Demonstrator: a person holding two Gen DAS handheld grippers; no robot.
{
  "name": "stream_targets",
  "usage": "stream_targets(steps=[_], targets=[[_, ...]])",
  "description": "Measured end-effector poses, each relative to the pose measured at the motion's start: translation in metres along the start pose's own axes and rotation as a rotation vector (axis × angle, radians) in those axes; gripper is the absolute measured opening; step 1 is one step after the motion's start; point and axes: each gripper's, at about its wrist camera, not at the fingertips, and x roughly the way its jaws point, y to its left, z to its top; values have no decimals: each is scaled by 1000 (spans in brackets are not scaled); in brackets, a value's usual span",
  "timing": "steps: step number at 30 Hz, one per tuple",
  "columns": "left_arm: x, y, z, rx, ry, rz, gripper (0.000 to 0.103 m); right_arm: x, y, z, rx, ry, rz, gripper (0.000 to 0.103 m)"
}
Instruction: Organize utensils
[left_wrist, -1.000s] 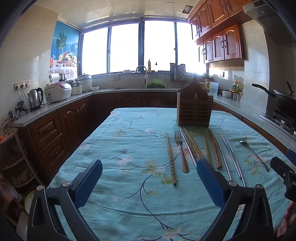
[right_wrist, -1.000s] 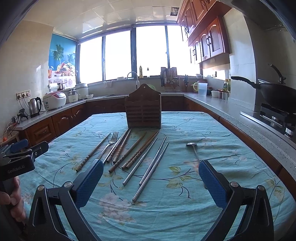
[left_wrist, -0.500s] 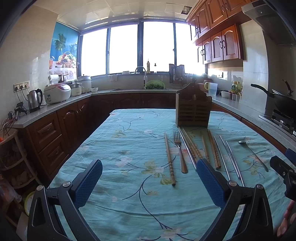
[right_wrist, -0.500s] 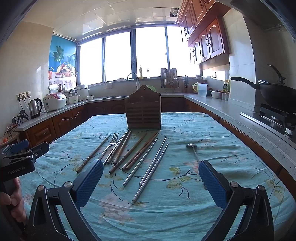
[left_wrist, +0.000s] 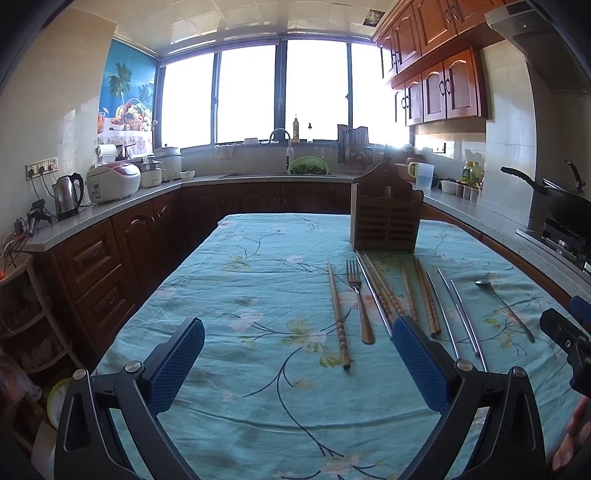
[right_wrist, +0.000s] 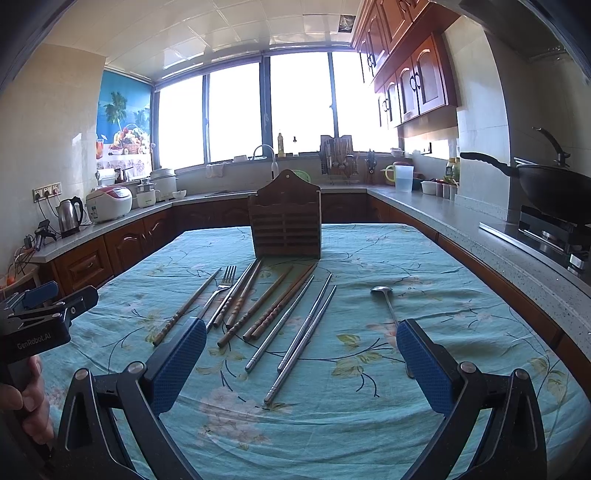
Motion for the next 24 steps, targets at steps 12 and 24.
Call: stream_targets(steps=[12, 24], targets=[[49, 21, 39, -66, 163, -52, 102, 40, -19, 30, 57, 138, 26, 102], [161, 25, 103, -94, 415, -151, 74, 131, -37, 68, 171, 271, 93, 62]])
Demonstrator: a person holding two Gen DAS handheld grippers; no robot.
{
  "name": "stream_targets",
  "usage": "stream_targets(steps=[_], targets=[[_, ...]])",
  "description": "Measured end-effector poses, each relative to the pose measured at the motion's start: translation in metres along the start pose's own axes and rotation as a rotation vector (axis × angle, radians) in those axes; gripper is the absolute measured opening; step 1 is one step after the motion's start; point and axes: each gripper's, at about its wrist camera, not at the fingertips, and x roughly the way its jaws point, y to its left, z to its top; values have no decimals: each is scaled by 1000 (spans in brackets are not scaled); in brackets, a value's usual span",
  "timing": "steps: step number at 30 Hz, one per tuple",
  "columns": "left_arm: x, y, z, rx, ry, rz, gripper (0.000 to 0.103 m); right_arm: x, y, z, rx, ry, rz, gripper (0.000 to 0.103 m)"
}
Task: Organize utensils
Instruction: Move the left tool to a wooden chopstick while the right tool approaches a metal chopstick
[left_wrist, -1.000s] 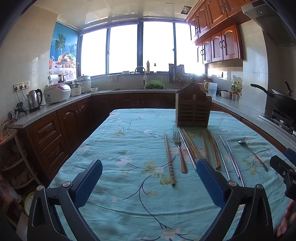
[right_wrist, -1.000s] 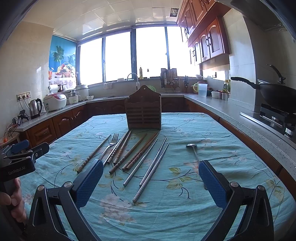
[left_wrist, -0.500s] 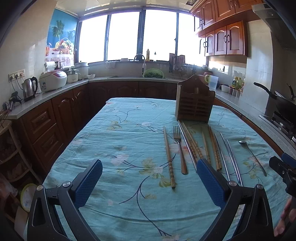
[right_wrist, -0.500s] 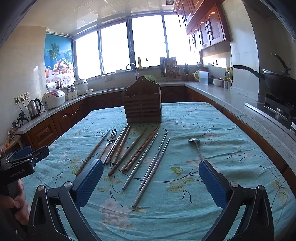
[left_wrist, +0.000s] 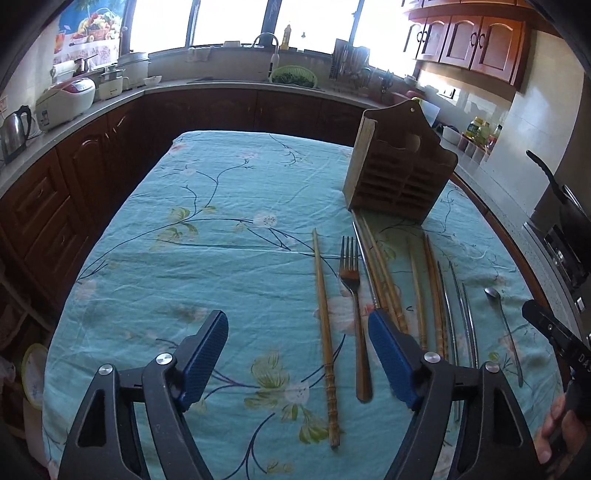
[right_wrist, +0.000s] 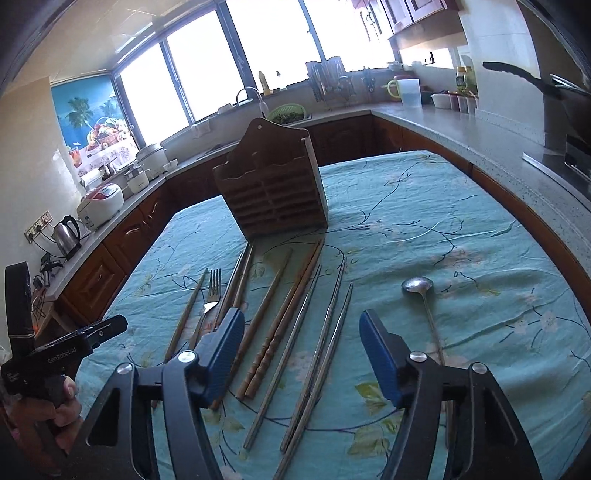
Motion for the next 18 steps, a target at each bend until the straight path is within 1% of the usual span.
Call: stream_targets(steps=[3, 5, 8, 10, 13, 15, 18], targets=[[21, -3, 20, 28, 23, 5, 70, 24, -5, 13, 24, 39, 13, 51], [39, -6, 30, 44, 40, 8, 67, 43, -7, 20, 36, 78, 17, 38], [65, -9, 44, 64, 76, 8, 62, 68, -8, 27, 48, 131, 26, 27], [83, -11, 51, 78, 98, 10, 57, 83, -6, 31, 42, 162, 22, 25], [106, -13, 59, 95, 129, 16, 52, 104, -4, 32, 34, 206, 10, 17], [121, -13, 63, 102, 149, 18, 48, 116, -4, 32, 21, 232, -10, 16], [142, -13, 67, 110, 180, 24, 41, 129, -7, 31, 18, 271, -37, 12]])
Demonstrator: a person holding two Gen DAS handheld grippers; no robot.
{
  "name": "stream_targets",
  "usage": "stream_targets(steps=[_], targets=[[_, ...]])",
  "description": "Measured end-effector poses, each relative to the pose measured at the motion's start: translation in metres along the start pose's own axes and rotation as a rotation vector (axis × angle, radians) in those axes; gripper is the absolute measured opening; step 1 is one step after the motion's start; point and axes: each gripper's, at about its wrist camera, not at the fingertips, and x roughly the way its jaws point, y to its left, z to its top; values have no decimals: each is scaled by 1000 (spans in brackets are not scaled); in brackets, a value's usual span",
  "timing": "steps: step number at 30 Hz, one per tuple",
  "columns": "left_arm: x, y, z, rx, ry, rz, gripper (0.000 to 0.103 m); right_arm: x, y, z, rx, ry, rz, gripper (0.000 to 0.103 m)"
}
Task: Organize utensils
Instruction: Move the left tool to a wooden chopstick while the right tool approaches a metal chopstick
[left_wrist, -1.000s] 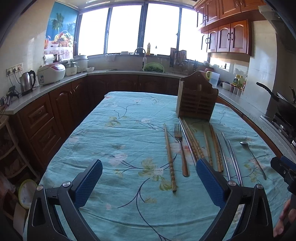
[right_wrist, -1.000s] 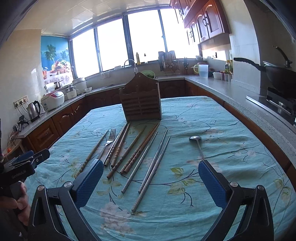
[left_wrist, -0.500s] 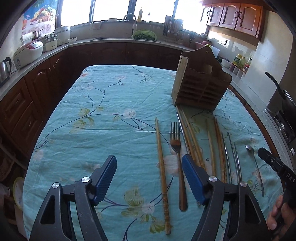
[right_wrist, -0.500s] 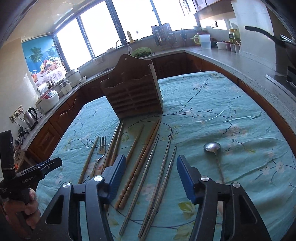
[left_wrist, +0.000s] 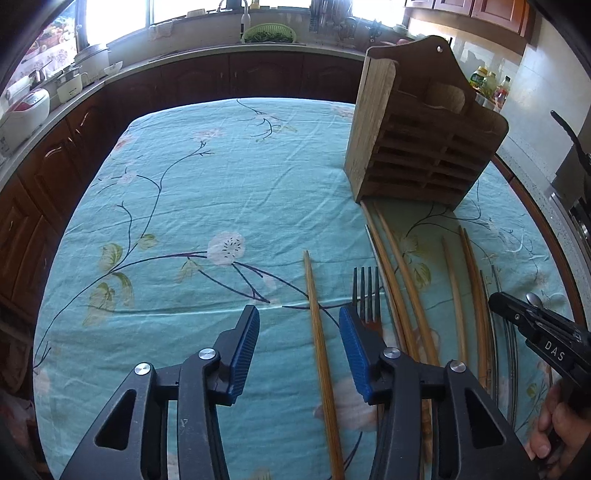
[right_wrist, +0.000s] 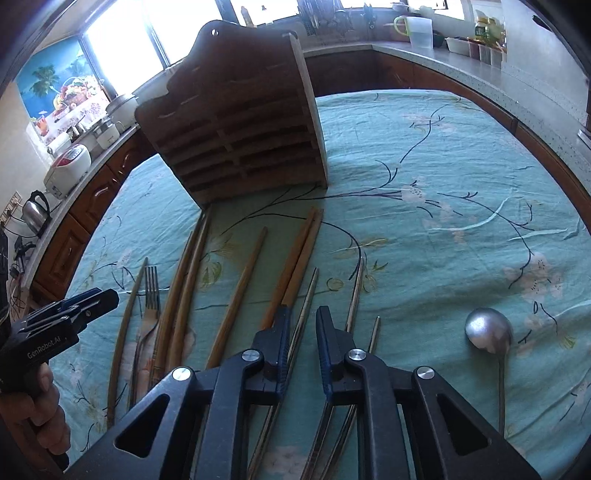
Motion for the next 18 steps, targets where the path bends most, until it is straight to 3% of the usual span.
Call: stream_targets(steps=[5, 11, 14, 15, 18], targets=[[29, -1, 8, 14, 49, -2, 33, 7, 3, 6, -19, 5, -17, 9], [42, -18, 15, 77, 34, 62, 30, 15, 12, 13, -89, 8, -86, 9], [46, -24, 15, 97, 29, 54, 16, 15, 20, 11, -133, -8, -122, 8], [47, -25, 16, 101, 32, 45, 6, 16, 21, 11, -130, -14, -117, 8], [48, -22, 18, 88, 43, 15, 4, 14, 14, 13, -86, -12, -82, 5]])
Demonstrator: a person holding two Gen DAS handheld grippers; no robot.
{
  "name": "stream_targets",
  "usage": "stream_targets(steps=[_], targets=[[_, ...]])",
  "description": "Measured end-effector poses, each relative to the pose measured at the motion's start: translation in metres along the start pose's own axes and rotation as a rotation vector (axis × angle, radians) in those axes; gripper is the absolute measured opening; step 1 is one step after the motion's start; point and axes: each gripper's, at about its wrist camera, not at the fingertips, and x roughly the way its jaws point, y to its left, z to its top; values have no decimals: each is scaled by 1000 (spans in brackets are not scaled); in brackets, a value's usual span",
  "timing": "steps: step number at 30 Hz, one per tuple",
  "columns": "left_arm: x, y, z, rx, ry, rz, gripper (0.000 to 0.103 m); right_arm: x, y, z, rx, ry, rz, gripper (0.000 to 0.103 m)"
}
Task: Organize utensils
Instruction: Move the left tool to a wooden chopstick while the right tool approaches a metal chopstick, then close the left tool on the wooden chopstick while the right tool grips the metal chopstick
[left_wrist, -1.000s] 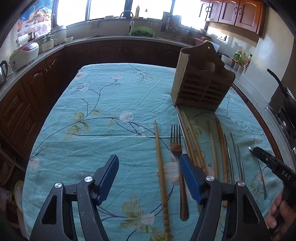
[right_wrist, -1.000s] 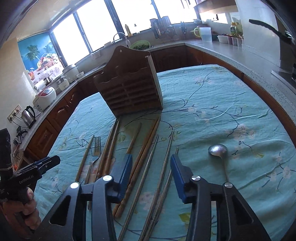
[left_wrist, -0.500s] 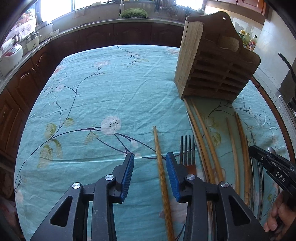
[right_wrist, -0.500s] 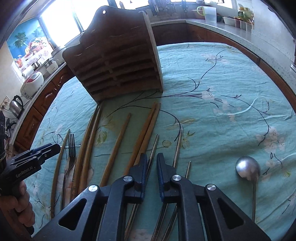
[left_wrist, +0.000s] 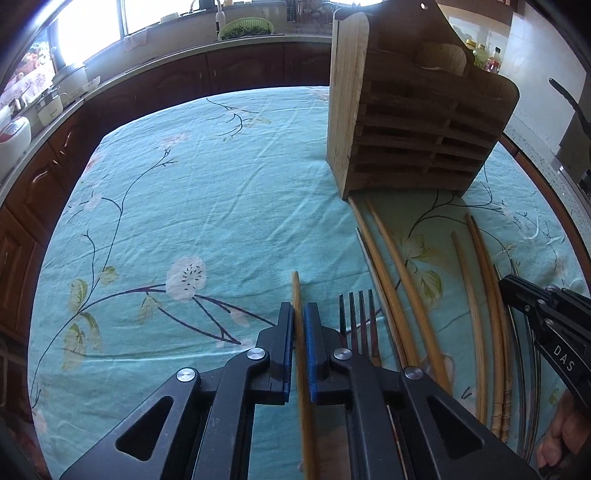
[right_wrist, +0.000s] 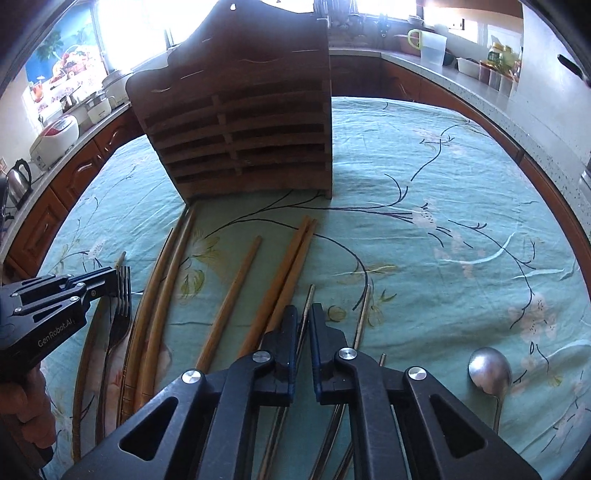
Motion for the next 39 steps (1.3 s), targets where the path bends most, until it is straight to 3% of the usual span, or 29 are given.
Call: stream_targets(steps=[4, 14, 28, 39], targets=[[-12, 11, -1, -28, -8, -52, 4, -11, -9, 1, 71, -10, 88, 4], [-115, 40, -11, -84, -152, -168, 4, -78, -13, 13, 108, -143, 196, 4], [-224, 52, -39, -82, -320, -243, 4, -165, -16, 22, 88, -320, 254, 4], [-250, 51, -28, -68, -408, -253, 4, -188, -19, 49, 79, -406, 259, 4]])
